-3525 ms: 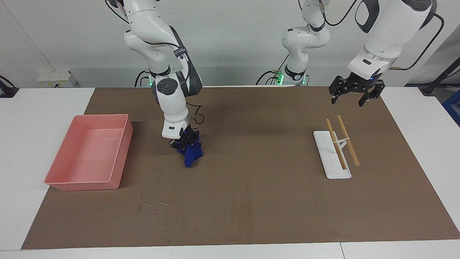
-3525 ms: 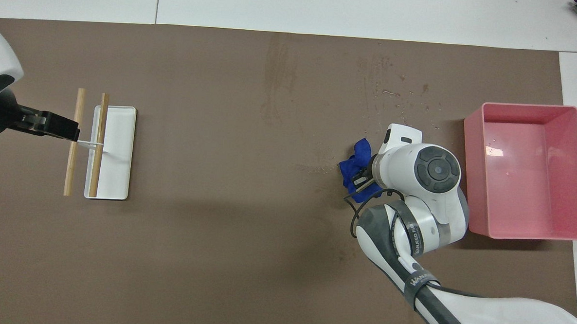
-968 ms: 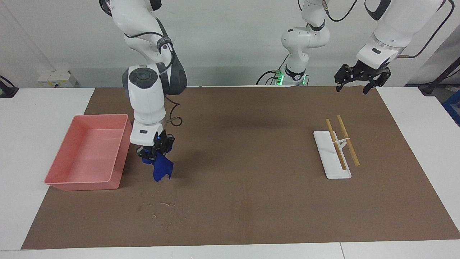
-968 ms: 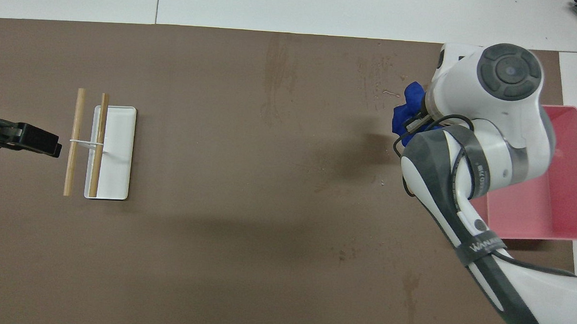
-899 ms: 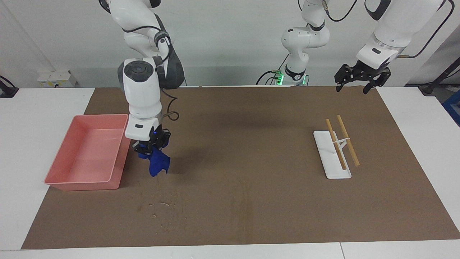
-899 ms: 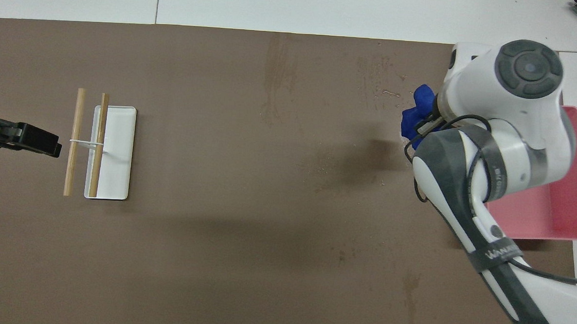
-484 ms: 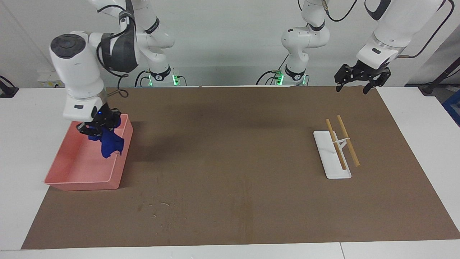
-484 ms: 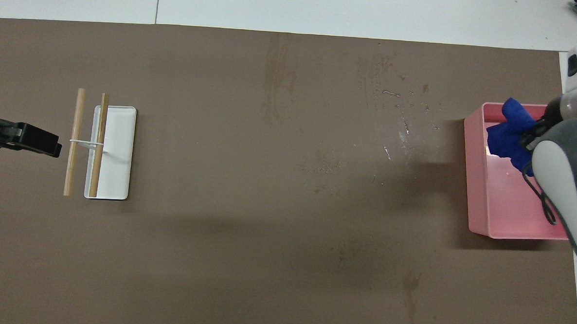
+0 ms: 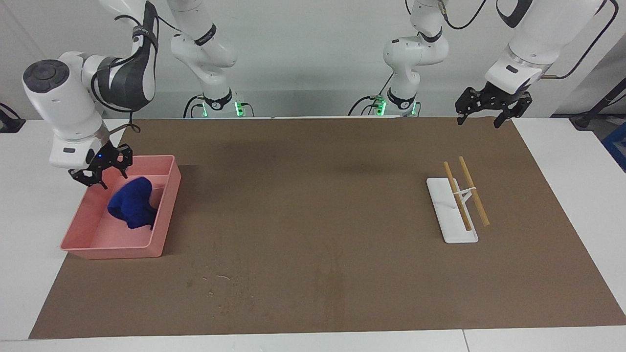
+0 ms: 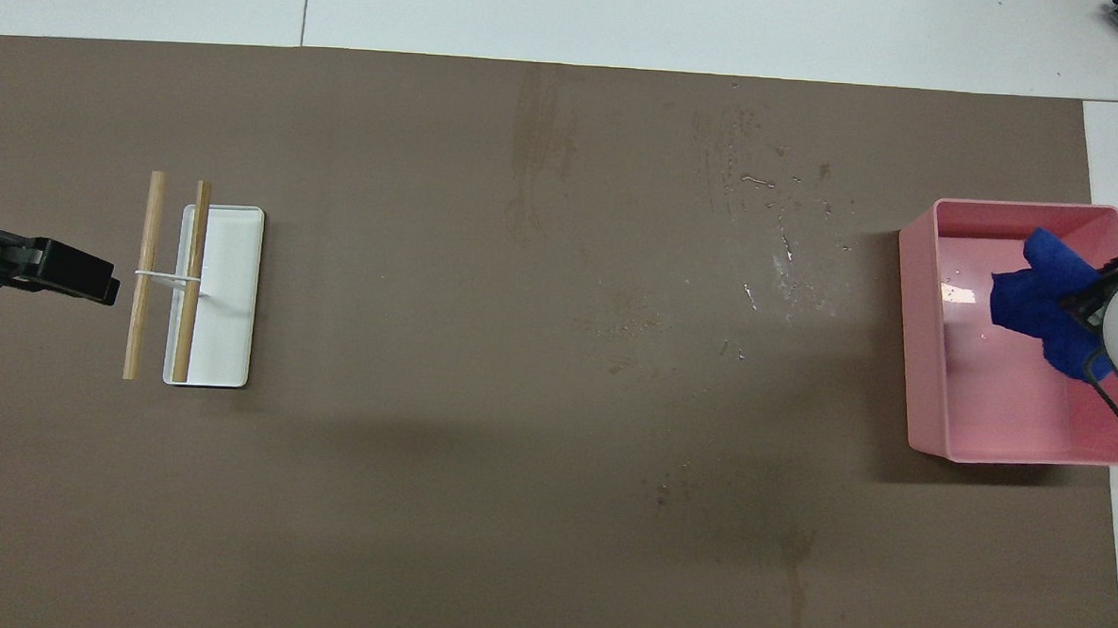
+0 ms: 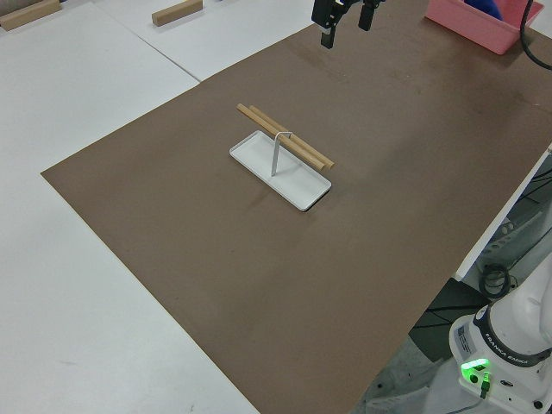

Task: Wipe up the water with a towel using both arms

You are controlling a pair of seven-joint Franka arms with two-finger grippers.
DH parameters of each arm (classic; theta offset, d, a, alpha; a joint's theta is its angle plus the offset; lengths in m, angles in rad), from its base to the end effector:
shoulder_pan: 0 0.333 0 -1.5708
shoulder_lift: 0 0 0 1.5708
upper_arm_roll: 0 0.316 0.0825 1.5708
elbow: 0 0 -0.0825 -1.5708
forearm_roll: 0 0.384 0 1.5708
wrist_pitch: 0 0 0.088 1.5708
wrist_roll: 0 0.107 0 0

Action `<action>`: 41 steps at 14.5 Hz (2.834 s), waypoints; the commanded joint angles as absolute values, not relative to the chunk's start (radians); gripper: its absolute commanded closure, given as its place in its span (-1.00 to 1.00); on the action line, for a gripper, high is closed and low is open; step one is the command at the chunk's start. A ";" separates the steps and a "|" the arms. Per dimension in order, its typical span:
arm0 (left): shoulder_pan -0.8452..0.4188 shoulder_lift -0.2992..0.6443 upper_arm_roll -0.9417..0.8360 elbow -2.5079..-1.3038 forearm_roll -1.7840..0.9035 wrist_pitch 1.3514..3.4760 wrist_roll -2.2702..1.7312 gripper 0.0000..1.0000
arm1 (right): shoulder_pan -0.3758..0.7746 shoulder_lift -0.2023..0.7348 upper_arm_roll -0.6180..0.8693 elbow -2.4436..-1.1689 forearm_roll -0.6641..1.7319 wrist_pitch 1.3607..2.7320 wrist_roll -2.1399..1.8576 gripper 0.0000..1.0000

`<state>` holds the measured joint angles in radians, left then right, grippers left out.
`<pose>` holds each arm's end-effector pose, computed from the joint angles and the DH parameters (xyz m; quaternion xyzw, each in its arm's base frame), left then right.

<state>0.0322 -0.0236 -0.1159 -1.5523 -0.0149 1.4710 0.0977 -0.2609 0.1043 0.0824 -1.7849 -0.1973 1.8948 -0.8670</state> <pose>0.5348 -0.0474 0.6375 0.9954 -0.0910 -0.0289 0.0063 0.5822 -0.1213 0.4918 0.9267 0.3650 -0.0419 0.0788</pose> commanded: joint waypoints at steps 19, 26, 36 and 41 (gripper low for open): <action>0.038 -0.044 -0.117 -1.572 -0.018 1.463 0.107 -1.00 | -0.025 -0.196 0.107 -1.782 0.060 1.554 -0.218 -1.00; 0.040 -0.044 -0.115 -1.572 -0.018 1.463 0.107 -1.00 | 0.098 -0.077 0.061 -1.622 0.046 1.534 -0.135 -1.00; 0.038 -0.044 -0.115 -1.572 -0.018 1.463 0.107 -1.00 | 0.092 -0.008 0.060 -1.549 0.014 1.456 -0.114 -1.00; 0.038 -0.044 -0.117 -1.572 -0.018 1.463 0.107 -1.00 | 0.092 -0.032 0.060 -1.588 0.015 1.445 -0.084 -1.00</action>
